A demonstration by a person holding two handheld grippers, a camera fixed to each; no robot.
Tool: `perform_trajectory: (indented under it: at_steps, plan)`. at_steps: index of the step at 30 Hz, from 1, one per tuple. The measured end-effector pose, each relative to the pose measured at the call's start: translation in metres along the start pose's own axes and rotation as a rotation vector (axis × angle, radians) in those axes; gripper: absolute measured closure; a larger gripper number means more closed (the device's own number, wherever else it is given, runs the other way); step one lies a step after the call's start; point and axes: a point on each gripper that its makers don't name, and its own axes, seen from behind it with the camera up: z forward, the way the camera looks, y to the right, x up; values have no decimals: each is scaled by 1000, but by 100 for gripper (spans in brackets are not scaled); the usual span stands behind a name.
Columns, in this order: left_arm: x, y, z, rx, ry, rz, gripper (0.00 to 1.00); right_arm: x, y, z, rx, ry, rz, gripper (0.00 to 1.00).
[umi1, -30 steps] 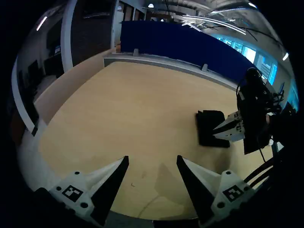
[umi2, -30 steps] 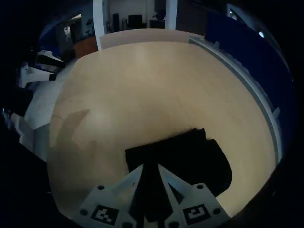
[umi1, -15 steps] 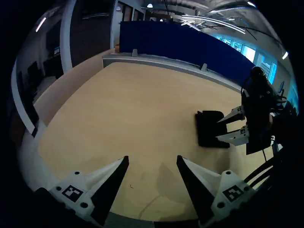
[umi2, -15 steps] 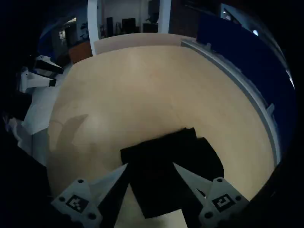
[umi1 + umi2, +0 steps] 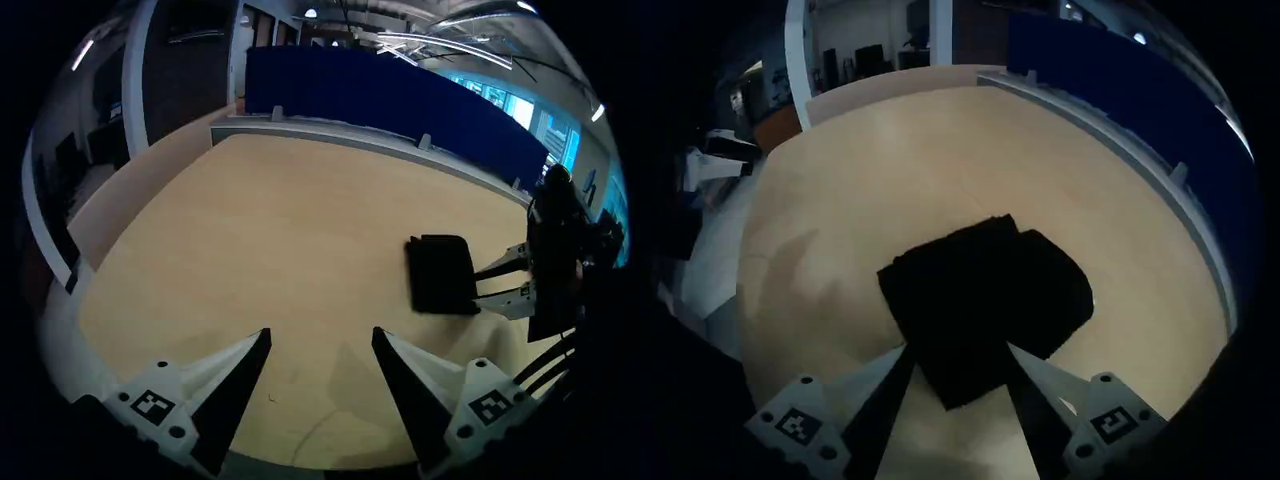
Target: Fold towel
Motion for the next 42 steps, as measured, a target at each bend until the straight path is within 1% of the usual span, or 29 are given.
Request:
perform_trajectory:
  at_steps: [6, 12, 22, 24, 28, 32, 36, 42]
  plan:
    - [1, 4, 1, -9, 2, 1, 6, -25, 2, -10, -32, -18, 45, 23]
    - [0, 7, 2, -15, 1, 16, 6, -35, 1, -12, -37, -26, 66, 23]
    - [-5, 6, 3, -20, -3, 8, 6, -45, 0, -6, -50, -31, 83, 23]
    - [-6, 6, 3, -19, -5, 8, 6, -48, -2, -4, -48, -33, 88, 25]
    - [-8, 7, 2, -21, -7, 9, 6, -50, -4, -2, -48, -35, 99, 31]
    - [-9, 6, 2, -20, -7, 9, 7, -51, -5, -1, -50, -31, 113, 40]
    - [-7, 6, 1, -19, -6, 7, 6, -51, -6, 1, -52, -26, 126, 54]
    - [-7, 5, 1, -18, -4, 7, 6, -53, -3, 2, -64, -18, 148, 71]
